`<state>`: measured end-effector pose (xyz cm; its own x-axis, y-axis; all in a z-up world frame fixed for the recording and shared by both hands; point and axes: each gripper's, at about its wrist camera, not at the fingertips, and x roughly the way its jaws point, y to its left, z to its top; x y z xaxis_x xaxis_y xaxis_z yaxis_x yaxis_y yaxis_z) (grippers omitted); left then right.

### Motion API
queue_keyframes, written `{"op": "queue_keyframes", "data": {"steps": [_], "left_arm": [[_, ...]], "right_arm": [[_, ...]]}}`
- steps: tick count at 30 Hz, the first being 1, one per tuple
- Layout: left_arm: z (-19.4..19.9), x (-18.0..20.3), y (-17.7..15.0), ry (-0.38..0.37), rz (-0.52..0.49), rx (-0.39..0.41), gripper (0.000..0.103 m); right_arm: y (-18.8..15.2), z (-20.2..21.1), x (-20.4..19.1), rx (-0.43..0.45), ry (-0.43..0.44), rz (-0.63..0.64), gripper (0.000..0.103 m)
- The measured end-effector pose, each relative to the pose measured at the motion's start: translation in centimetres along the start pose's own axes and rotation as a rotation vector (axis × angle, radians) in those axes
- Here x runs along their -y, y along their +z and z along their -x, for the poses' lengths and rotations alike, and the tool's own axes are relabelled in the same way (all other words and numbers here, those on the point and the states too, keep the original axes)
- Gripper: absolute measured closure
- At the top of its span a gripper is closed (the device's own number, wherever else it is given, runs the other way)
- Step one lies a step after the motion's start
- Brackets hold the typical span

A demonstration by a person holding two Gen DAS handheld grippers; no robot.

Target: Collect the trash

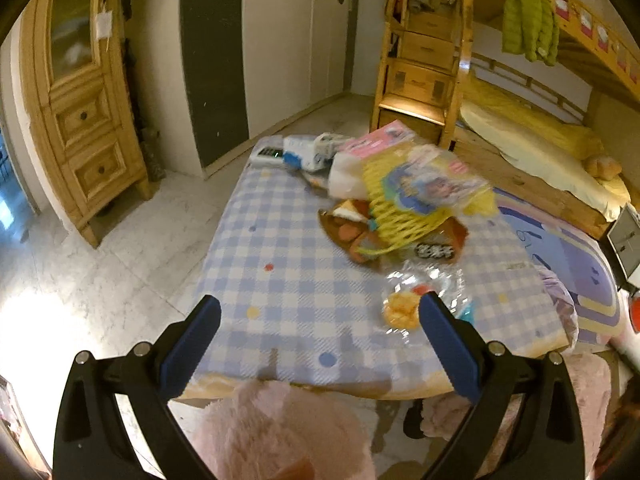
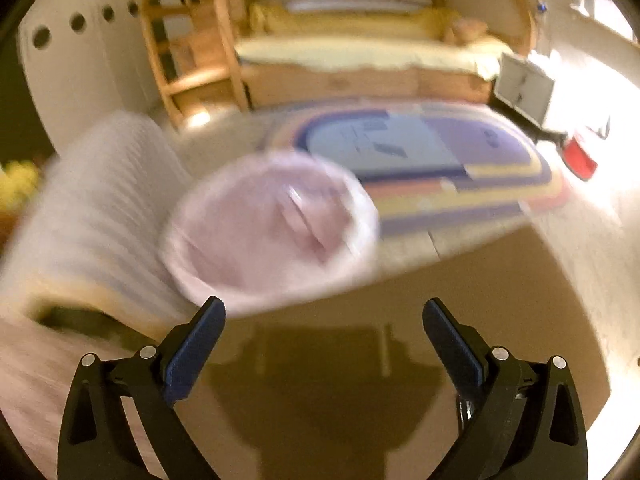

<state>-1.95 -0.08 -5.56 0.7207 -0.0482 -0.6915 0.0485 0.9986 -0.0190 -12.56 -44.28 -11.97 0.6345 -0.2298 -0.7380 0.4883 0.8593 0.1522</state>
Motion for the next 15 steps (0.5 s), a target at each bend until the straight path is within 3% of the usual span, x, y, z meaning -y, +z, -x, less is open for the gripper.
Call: {"op": "queue_keyframes", "data": {"steps": [3,6,12,15], "left_arm": [[2.0,1.1,1.1,-0.022,-0.02,0.046,0.007],[4.0,2.0,1.9,-0.028,-0.047,0.059,0.007],[7.8,2.6,3.4,0.016,-0.131,0.078,0.007],[8.7,2.2,4.3,0.033,-0.134,0.09,0.007]], "right_arm": [[3.4,6.1,-5.4,0.025,0.163,0.045,0.005],[4.4,11.3,-10.9,0.078,0.255,0.153,0.005],[2.5,17.0,-19.6,0.137,0.323,0.364,0.005],[2.8,17.7,-21.3,0.128,0.35,0.406,0.005]]}}
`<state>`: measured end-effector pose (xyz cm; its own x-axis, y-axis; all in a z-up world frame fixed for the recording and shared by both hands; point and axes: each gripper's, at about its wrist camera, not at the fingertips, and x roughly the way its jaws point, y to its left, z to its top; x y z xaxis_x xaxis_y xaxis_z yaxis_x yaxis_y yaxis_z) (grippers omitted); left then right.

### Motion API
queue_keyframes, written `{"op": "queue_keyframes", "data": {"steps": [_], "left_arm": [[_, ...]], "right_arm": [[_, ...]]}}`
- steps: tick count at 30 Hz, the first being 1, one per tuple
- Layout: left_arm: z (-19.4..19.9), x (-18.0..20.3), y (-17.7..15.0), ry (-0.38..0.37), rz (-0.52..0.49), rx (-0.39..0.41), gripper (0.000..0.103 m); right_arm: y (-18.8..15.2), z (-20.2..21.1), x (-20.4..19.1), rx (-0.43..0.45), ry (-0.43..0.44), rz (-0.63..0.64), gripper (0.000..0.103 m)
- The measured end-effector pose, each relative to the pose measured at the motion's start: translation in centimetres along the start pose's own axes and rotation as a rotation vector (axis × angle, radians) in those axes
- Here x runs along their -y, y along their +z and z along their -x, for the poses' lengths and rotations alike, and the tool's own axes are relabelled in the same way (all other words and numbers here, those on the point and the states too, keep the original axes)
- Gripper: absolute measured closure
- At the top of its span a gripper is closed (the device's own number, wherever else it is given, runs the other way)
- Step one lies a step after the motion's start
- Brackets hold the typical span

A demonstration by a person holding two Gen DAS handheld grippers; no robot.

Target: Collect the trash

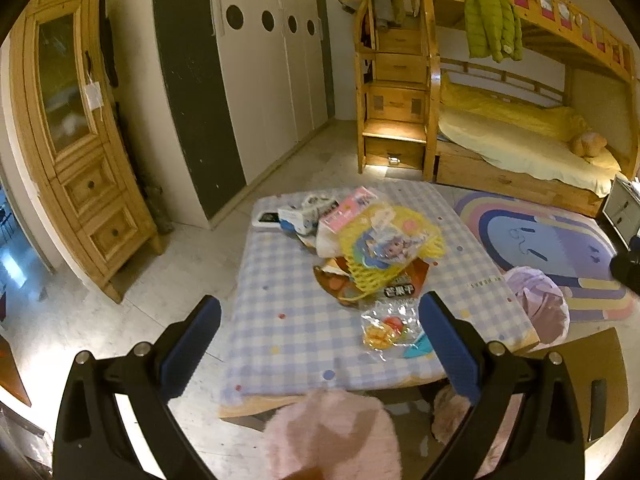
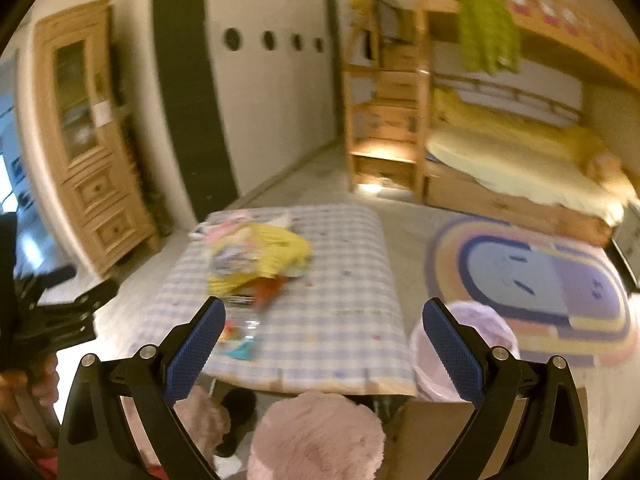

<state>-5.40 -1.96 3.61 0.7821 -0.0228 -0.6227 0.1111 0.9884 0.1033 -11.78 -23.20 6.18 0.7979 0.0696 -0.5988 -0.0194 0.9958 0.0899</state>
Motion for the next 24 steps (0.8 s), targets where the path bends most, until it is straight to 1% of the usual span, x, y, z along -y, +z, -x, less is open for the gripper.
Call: {"op": "queue_keyframes", "data": {"steps": [2,6,10,11,14,19,24], "left_arm": [[0.1,-0.2,0.7,0.009,0.005,0.006,0.007],[-0.2,-0.8,1.6,-0.001,0.026,0.013,0.007],[-1.1,-0.9,2.2,0.004,0.028,0.013,0.007],[-1.4,-1.0,2.3,0.005,0.029,0.011,0.007],[-2.0,-1.0,2.3,0.008,0.025,0.001,0.007],[-2.7,-1.5,2.3,0.019,0.044,-0.024,0.007],[-2.9,-1.5,2.2,0.031,0.044,-0.035,0.007]], "right_arm": [[0.6,0.1,-0.7,-0.007,0.002,0.025,0.005],[2.1,-0.3,-1.9,-0.03,-0.023,0.057,0.005],[3.3,-2.1,-2.3,-0.03,-0.033,0.068,0.005],[3.5,-3.2,-2.1,-0.032,-0.035,0.066,0.005],[3.6,-4.4,-2.0,-0.042,-0.036,0.061,0.005],[3.6,-5.5,-1.7,-0.072,-0.038,0.07,0.005],[3.7,-6.0,-1.3,-0.08,-0.037,0.063,0.005]]}}
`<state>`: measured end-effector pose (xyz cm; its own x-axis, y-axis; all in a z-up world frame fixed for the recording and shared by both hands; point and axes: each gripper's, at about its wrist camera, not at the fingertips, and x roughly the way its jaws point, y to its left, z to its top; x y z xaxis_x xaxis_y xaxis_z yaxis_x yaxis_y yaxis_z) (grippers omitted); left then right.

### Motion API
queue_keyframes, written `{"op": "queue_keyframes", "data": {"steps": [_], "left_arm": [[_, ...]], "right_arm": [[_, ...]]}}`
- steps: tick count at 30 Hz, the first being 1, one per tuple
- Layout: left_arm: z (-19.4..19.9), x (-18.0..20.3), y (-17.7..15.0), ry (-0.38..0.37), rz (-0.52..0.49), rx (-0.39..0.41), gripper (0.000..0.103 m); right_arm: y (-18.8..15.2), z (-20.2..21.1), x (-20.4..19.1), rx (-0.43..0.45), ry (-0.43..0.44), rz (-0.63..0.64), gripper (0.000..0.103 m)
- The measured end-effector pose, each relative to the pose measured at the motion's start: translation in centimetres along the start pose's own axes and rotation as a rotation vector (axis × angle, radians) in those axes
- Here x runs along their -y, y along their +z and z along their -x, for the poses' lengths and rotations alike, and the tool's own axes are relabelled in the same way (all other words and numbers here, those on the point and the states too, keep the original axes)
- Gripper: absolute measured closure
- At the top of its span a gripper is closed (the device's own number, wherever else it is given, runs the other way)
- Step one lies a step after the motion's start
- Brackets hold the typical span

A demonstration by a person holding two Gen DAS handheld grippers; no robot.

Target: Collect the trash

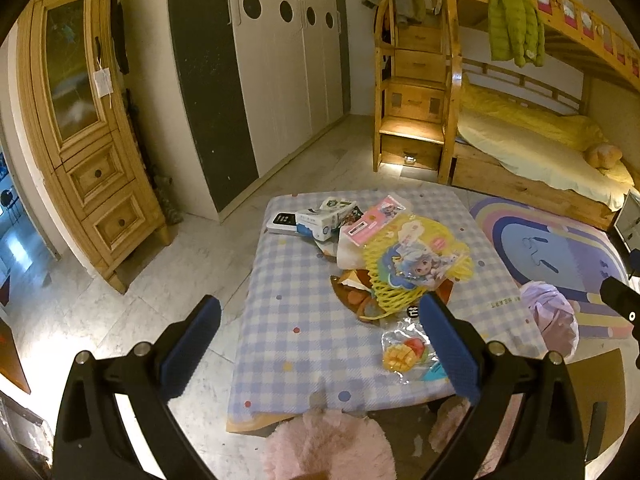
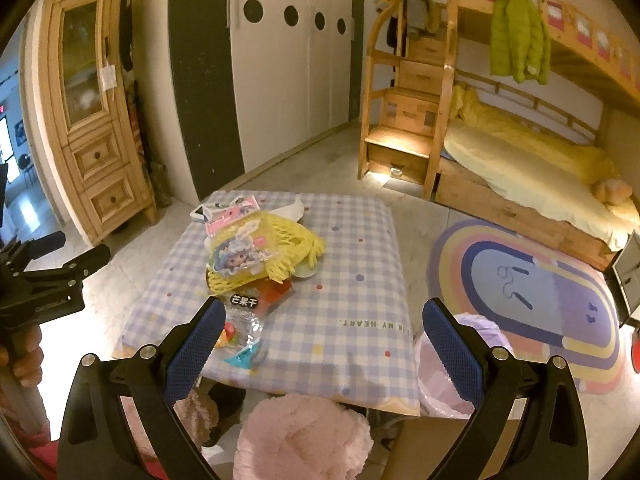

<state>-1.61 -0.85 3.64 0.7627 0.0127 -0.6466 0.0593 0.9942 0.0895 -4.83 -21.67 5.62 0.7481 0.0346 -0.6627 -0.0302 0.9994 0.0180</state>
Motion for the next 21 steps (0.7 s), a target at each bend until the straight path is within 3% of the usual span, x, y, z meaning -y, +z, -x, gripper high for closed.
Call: {"op": "queue_keyframes", "data": {"steps": [21], "left_arm": [[0.07,-0.16,-0.08,0.006,0.003,-0.003,0.007]], "right_arm": [[-0.23,-0.36,0.38,-0.006,-0.005,-0.007,0.005]]}}
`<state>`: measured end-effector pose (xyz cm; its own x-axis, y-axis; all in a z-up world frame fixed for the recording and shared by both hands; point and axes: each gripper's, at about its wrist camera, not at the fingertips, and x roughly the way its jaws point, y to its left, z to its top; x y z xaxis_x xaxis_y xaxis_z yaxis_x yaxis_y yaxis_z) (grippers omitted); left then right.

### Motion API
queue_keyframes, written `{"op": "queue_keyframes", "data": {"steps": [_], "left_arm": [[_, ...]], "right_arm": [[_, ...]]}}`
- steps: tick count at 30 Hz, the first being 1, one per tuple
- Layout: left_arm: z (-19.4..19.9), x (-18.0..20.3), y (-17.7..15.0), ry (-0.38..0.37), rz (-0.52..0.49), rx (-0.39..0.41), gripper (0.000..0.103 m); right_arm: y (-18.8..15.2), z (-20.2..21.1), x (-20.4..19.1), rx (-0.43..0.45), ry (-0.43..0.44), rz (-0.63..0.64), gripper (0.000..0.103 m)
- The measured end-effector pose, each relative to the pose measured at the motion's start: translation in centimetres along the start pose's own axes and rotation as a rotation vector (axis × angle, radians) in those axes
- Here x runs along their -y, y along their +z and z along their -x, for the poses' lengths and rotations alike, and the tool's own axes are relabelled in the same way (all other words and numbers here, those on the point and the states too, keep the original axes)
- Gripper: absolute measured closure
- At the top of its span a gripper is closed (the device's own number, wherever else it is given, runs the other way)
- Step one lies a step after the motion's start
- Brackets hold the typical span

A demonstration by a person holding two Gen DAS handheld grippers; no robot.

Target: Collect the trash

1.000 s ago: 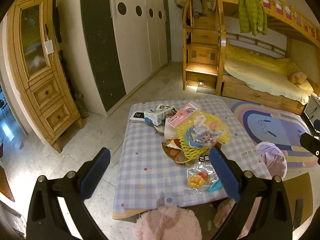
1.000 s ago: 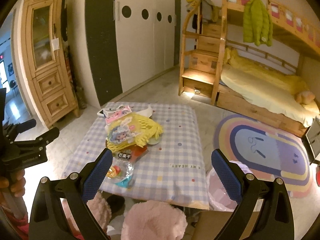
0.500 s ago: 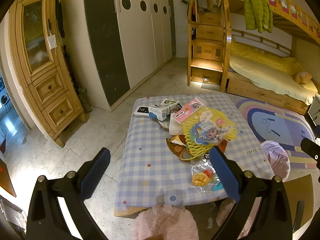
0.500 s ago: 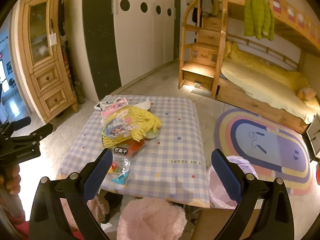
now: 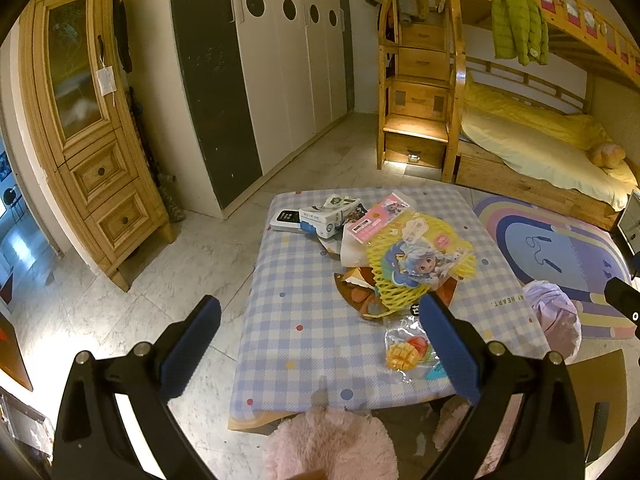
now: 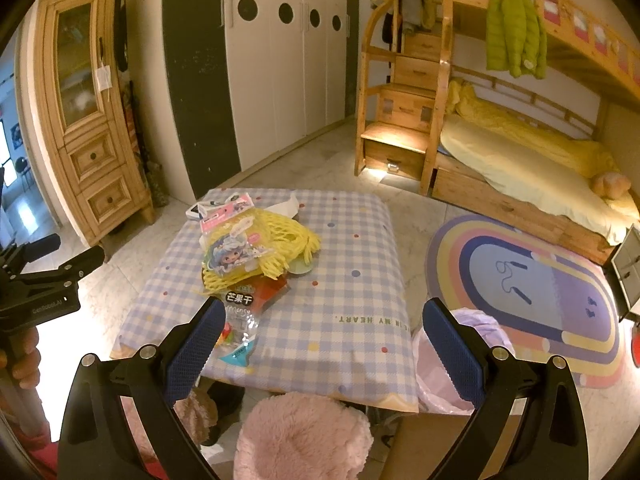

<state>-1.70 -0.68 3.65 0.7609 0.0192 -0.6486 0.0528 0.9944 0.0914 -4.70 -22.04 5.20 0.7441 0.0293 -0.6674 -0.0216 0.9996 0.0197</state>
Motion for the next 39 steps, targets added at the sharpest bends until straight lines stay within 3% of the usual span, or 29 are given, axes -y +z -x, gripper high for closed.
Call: {"op": "queue_keyframes", "data": {"steps": [39], "left_arm": [[0.09,0.01,0.1,0.015,0.005,-0.008,0.007]], "right_arm": [[-0.09,-0.03,0.02,-0.001,0.0,-0.001,0.005]]}}
